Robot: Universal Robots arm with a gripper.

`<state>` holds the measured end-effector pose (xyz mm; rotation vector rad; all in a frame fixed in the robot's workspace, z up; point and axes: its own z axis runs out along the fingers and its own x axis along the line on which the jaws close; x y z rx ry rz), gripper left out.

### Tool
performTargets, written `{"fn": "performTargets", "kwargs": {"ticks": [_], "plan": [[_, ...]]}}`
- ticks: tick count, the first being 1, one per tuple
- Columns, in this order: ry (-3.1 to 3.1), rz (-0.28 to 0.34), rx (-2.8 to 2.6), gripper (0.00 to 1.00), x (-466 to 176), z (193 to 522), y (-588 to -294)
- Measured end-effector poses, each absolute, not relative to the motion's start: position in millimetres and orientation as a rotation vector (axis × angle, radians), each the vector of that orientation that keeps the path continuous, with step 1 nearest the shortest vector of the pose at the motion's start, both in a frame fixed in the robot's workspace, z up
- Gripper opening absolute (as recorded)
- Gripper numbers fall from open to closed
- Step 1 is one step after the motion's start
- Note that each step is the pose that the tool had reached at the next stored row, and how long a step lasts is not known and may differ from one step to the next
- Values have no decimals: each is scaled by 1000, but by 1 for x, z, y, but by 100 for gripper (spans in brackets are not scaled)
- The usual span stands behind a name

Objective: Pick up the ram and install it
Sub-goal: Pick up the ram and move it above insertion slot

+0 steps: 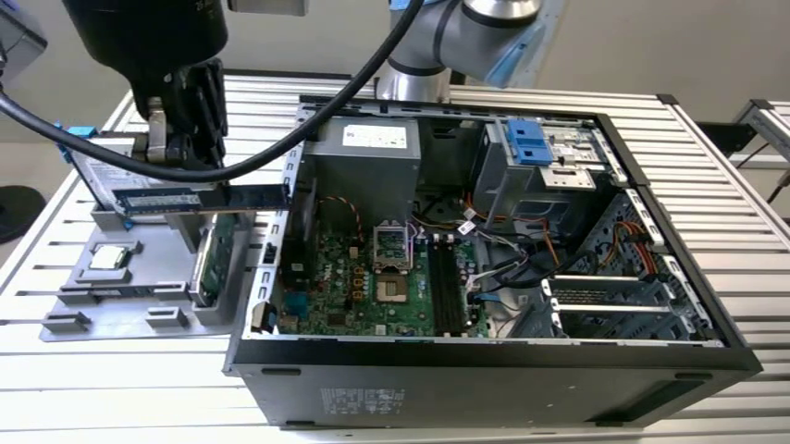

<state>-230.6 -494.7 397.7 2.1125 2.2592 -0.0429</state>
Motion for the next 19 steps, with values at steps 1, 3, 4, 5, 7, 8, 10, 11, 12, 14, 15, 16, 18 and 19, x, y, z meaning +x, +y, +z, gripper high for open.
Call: {"fn": "performTargets", "kwargs": {"ticks": [1,3,4,5,7,8,10,11,12,14,15,16,18,19], "plan": [[2259,-43,2113,0,-229,398,-495],[2259,-43,2113,0,-227,398,-495],[2259,-43,2113,0,-226,398,-495],[2259,-43,2113,0,-225,398,-495],[2259,-43,2113,0,-223,398,-495],[2259,-43,2113,0,-222,398,-495],[2259,-43,2113,0,-219,398,-495],[2259,-43,2113,0,-218,398,-495],[2259,-43,2113,0,-217,398,-495],[2259,-43,2113,0,-215,398,-495],[2259,-43,2113,0,-214,398,-495],[2259,-43,2113,0,-213,398,-495],[2259,-43,2113,0,-210,398,-495],[2259,-43,2113,0,-209,398,-495]]}}
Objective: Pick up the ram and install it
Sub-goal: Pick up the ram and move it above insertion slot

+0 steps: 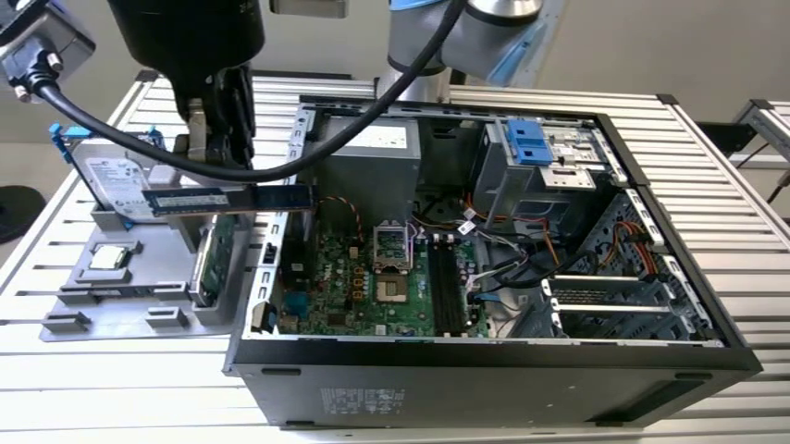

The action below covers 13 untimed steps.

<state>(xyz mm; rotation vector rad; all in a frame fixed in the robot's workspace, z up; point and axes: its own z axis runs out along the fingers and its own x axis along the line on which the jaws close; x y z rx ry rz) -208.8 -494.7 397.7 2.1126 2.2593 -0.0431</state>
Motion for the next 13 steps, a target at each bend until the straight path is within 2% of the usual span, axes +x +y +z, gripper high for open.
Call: {"fn": "performTargets", "kwargs": {"ticks": [13], "plan": [[2259,-43,2113,0,-185,398,-494]]}}
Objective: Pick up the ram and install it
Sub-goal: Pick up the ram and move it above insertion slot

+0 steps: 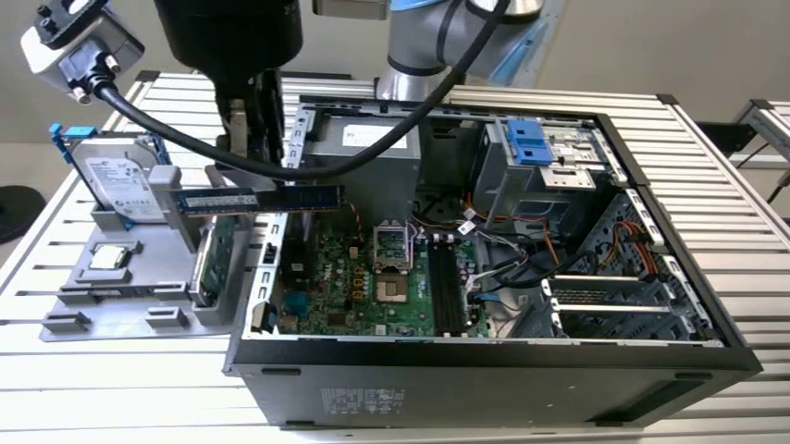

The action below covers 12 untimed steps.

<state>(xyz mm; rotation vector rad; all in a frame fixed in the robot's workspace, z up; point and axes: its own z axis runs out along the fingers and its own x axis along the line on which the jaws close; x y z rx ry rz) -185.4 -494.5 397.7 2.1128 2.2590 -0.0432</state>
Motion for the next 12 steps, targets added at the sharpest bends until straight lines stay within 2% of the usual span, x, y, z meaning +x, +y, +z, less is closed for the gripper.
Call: {"fn": "performTargets", "kwargs": {"ticks": [12], "plan": [[2254,-44,2118,0,-158,398,-493]]}}
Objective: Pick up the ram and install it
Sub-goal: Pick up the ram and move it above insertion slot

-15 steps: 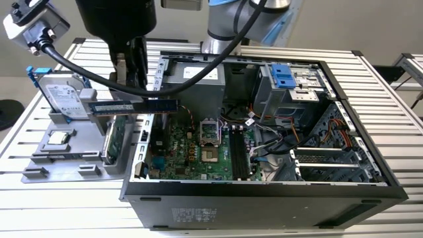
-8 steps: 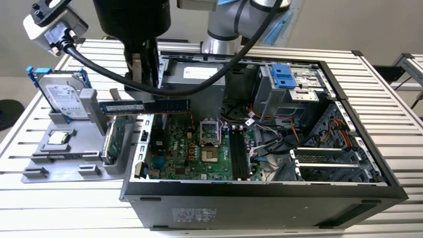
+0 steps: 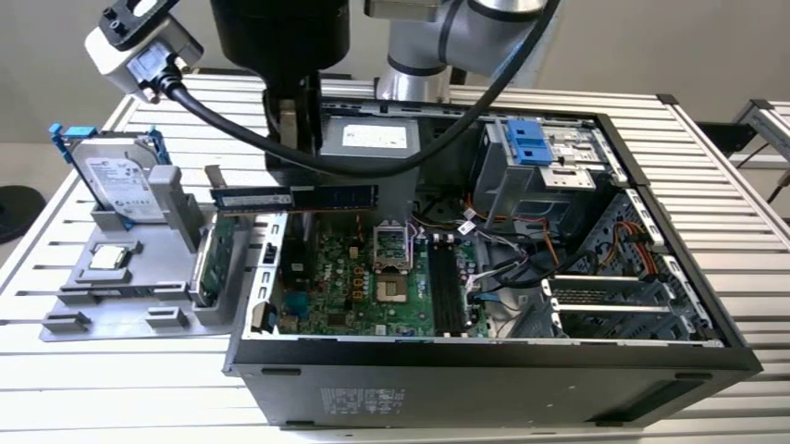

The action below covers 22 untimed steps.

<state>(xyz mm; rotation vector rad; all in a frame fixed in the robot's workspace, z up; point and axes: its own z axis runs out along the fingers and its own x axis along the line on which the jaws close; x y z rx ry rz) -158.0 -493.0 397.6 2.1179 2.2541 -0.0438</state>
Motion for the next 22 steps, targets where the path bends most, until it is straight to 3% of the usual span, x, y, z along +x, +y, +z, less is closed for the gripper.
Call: {"fn": "performTargets", "kwargs": {"ticks": [22], "plan": [[2254,-44,2118,0,-132,397,-493]]}}
